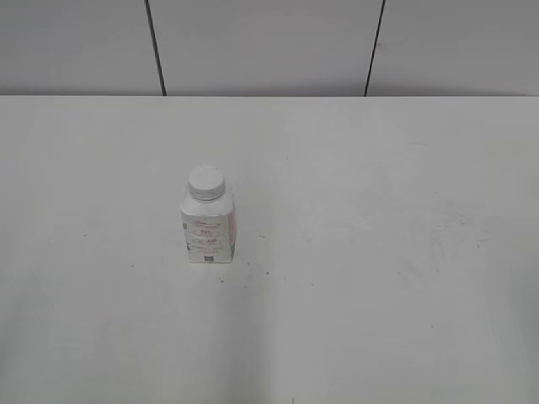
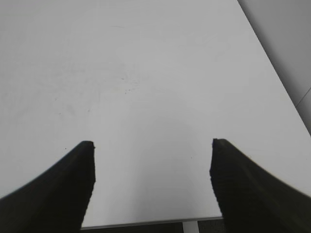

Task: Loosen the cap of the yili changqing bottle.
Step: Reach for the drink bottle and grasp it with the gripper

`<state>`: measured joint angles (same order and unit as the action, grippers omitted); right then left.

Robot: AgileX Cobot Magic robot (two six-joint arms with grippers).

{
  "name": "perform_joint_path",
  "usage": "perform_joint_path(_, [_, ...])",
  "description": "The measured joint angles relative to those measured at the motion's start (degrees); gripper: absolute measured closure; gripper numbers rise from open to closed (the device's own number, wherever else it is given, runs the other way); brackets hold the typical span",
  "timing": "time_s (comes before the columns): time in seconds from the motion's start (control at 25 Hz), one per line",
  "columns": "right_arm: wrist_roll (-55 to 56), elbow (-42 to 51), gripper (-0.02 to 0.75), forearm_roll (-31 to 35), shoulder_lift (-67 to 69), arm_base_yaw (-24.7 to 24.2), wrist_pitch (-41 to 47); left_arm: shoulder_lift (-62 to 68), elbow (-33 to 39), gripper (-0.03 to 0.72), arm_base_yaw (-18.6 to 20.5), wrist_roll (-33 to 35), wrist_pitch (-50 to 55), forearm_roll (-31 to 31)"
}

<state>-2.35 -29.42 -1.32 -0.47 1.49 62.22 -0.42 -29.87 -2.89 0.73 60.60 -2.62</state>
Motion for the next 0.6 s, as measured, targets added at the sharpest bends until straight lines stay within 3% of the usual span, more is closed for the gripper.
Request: perform_joint_path(0.6, [0.0, 0.0, 0.155, 0.0, 0.0, 0.0, 0.0, 0.0, 0.0, 0.249, 0.0, 0.0, 0.0, -0.1])
